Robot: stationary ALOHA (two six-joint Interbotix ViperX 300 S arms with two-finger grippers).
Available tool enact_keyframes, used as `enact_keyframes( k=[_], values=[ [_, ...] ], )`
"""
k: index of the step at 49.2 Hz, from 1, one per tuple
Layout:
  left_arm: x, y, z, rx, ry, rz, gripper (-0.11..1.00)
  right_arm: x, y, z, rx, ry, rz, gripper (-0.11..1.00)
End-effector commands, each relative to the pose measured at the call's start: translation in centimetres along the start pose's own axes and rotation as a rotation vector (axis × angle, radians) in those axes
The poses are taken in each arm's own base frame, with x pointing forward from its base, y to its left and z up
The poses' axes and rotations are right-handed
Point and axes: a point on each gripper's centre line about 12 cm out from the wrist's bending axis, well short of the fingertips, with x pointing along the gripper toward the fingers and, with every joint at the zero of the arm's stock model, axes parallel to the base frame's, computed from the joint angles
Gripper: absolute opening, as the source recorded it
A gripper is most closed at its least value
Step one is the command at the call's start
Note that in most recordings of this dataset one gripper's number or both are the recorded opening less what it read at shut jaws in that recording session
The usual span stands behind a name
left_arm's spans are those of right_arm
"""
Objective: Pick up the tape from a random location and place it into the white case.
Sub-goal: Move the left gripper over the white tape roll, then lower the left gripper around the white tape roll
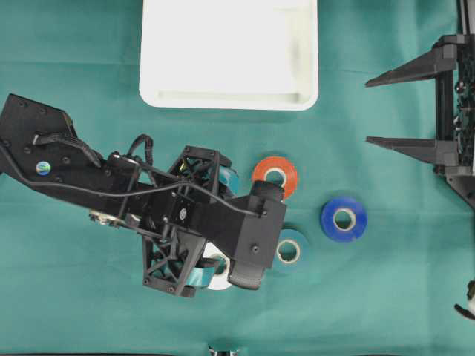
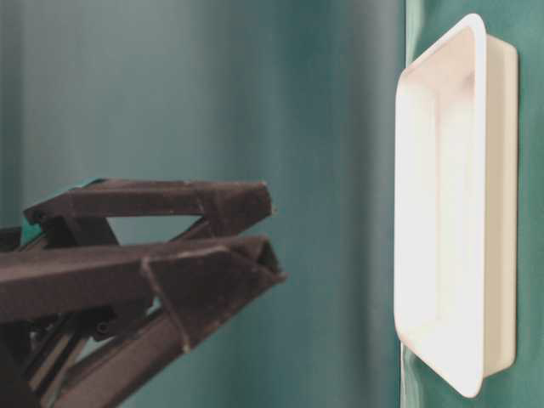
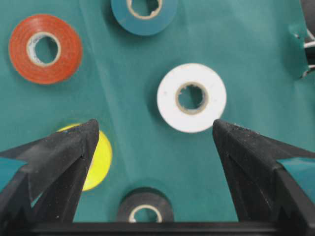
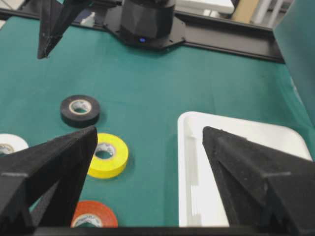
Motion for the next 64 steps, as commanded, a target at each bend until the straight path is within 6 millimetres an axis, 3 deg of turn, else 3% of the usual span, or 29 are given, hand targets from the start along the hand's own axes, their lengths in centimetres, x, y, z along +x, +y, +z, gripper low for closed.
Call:
enact_keyframes(
  k=[1,20,45,64],
  values=[
    [-1.3,-0.1,0.4,0.004,-0.04,0.0,0.97,0.1,0.0,1.1,0.001,-0.023,0.001,0.91],
    [-0.2,0.0,-0.1,0.005,-0.046,0.001,0.97,0.1,0.0,1.0,0.001,-0.02,0.001,0.91],
    [6.5,0.1,-3.4,0.007,-0.002,0.004,0.97,0.4,0.0,0.7,-0.003,-0.006,0.001,0.91],
    [10.1,-0.7,-4.6,0.022,-0.003,-0.005,0.97,0.7,0.0,0.4,-0.005,0.011,0.002,0.91]
  ],
)
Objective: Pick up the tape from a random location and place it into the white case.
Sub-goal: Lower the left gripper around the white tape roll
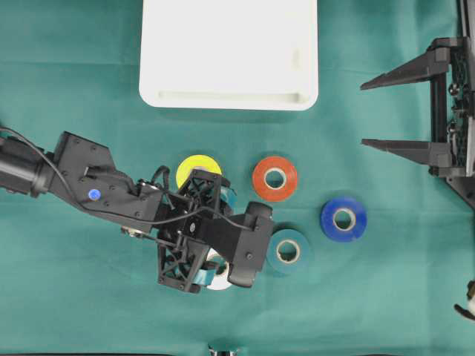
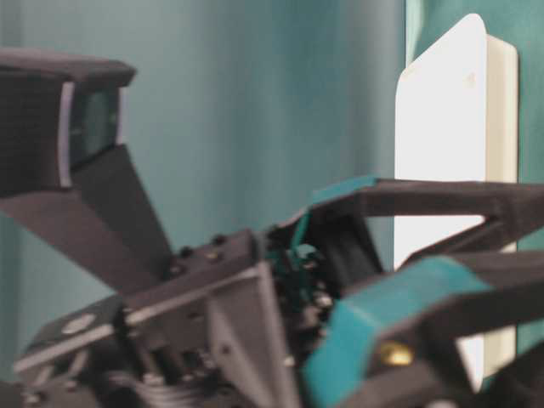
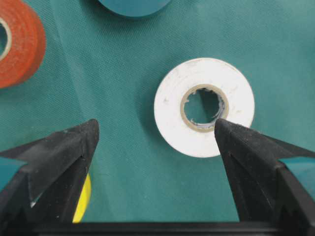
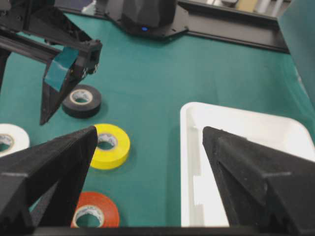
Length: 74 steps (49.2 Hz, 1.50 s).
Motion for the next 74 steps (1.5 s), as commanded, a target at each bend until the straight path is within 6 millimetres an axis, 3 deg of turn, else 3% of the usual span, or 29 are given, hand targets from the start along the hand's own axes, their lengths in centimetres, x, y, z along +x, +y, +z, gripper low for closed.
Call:
enact_keyframes(
  k=[1,24,39,62,68,74],
  values=[
    [0.1,-0.3,0.4,0.008,-0.017,-0.001,0.97,0.1,0.0,0.9,-0.003,-0.022,0.001,0.91],
    [4.8,-0.7,-1.3,0.019,0.049,-0.004,0.97,0.6,0.0,0.3,-0.005,0.006,0.002,0.91],
    [6.7,-0.2,-1.9,0.014,0.061,0.002,0.97,0.7,0.0,0.0,-0.006,0.026,0.002,0.91],
    [6.8,-0.2,-1.9,0.014,0.063,0.002,0.96,0.7,0.0,-0.1,-0.011,0.032,0.002,0.91],
    [6.8,-0.4,-1.8,0.018,0.063,0.0,0.84,0.7,0.0,-0.1,-0.011,0.032,0.002,0.91],
    [6.7,-0.5,-1.9,0.021,0.069,-0.001,0.5,0.7,0.0,-0.1,-0.011,0.032,0.002,0.91]
  ],
)
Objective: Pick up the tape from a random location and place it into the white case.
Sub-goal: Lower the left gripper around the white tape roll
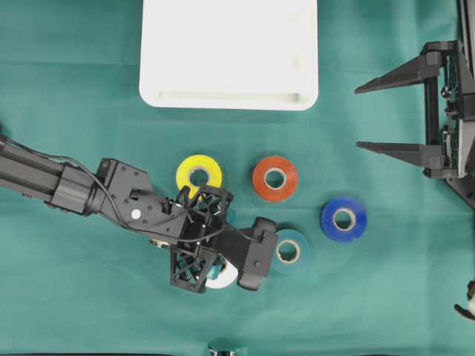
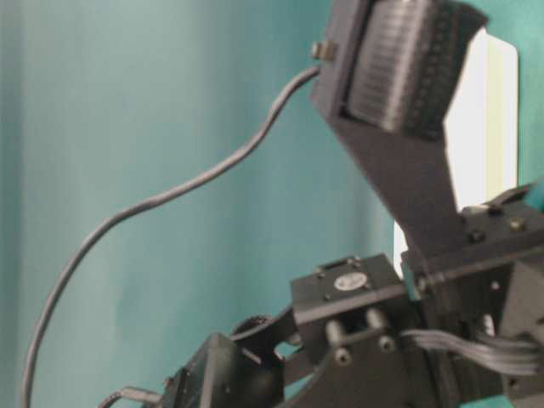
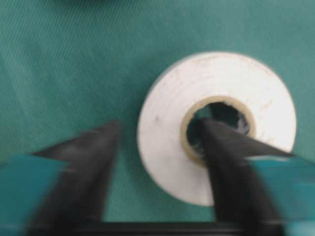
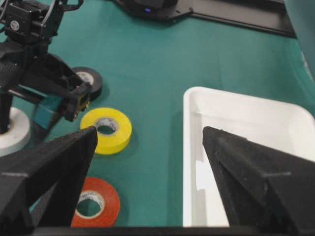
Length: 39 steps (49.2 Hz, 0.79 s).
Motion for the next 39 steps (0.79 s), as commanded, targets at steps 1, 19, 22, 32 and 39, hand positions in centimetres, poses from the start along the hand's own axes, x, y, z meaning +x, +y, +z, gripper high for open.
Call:
enact_keyframes(
  k=[1,19,22,32,39],
  values=[
    [-0.92,-0.06,0.75,0.007,-0.026,0.001,0.44,0.05,0.01,0.75,-0.003,-0.018,0.001,0.91],
    [-0.94,-0.12,0.57,0.008,-0.008,0.001,0.25,0.04,0.01,0.83,0.0,-0.022,0.001,0.91],
    [-0.9,-0.12,0.59,0.008,-0.008,0.001,0.25,0.04,0.01,0.82,0.0,-0.02,0.001,0.91],
    [-0.93,-0.14,0.65,0.004,-0.009,0.0,0.25,0.05,0.01,0.75,0.0,-0.018,0.001,0.91],
    [-1.22,-0.15,0.79,0.003,-0.014,-0.001,0.25,0.04,0.01,0.82,0.001,-0.02,0.001,0.91]
  ],
)
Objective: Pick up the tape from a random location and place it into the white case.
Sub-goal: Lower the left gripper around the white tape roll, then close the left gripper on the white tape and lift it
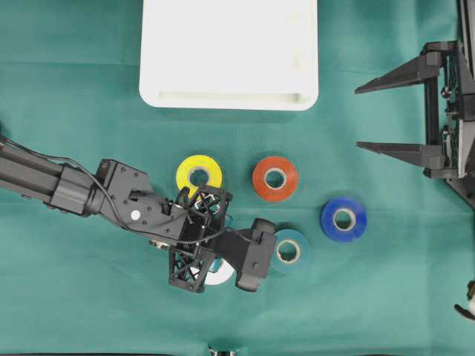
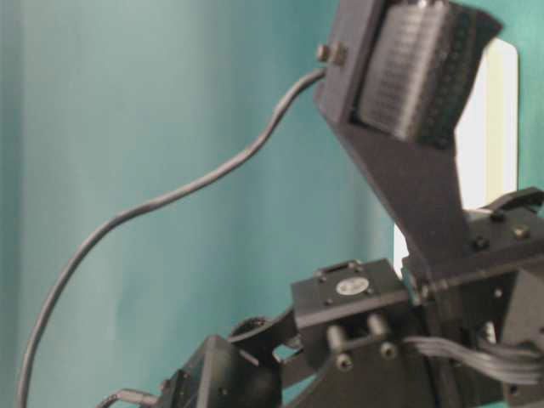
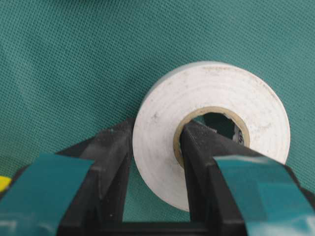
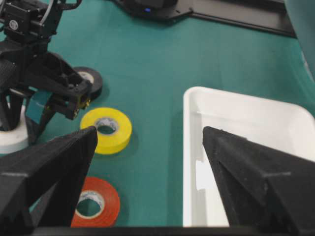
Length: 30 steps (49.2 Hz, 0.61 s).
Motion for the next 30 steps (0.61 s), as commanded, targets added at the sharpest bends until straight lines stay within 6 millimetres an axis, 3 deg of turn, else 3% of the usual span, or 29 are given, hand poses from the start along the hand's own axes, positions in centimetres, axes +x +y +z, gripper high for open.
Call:
enact_keyframes(
  k=[1,15,30],
  values=[
    [-1.3,-0.1,1.0,0.0,-0.038,-0.001,0.25,0.1,0.0,0.8,0.0,-0.018,0.001,0.91],
    [-3.7,-0.2,1.8,0.0,-0.064,-0.003,0.25,0.1,0.0,0.8,0.004,-0.018,0.001,0.91],
    [-10.3,-0.2,3.6,-0.002,-0.147,-0.005,0.25,0.0,0.0,1.0,0.004,-0.02,0.001,0.91]
  ],
)
